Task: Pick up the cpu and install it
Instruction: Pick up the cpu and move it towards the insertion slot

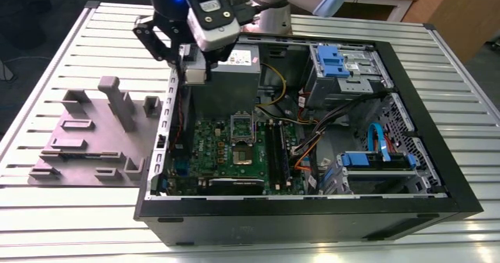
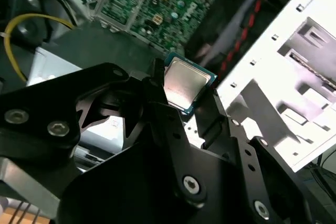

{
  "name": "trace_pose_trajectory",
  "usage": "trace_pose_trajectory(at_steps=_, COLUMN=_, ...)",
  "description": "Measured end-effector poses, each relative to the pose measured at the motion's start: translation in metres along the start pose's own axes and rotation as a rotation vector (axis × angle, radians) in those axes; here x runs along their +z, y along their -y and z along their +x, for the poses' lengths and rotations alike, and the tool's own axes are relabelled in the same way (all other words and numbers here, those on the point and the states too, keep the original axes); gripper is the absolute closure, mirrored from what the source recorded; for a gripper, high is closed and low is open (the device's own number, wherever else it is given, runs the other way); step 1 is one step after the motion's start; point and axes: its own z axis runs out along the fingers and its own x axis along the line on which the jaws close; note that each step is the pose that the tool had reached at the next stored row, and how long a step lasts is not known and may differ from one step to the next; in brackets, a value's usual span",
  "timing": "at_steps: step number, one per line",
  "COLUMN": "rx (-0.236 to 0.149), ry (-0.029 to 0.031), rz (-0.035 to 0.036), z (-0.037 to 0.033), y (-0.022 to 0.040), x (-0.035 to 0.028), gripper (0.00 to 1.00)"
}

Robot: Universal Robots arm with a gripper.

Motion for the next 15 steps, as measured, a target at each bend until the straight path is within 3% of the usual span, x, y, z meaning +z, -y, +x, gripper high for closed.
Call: trace_pose_trajectory(at_steps=15, rx=0.0, ry=-0.0035, rz=-0.0001, z=-0.0587, y=0.0008, x=0.0018, gripper=0.53)
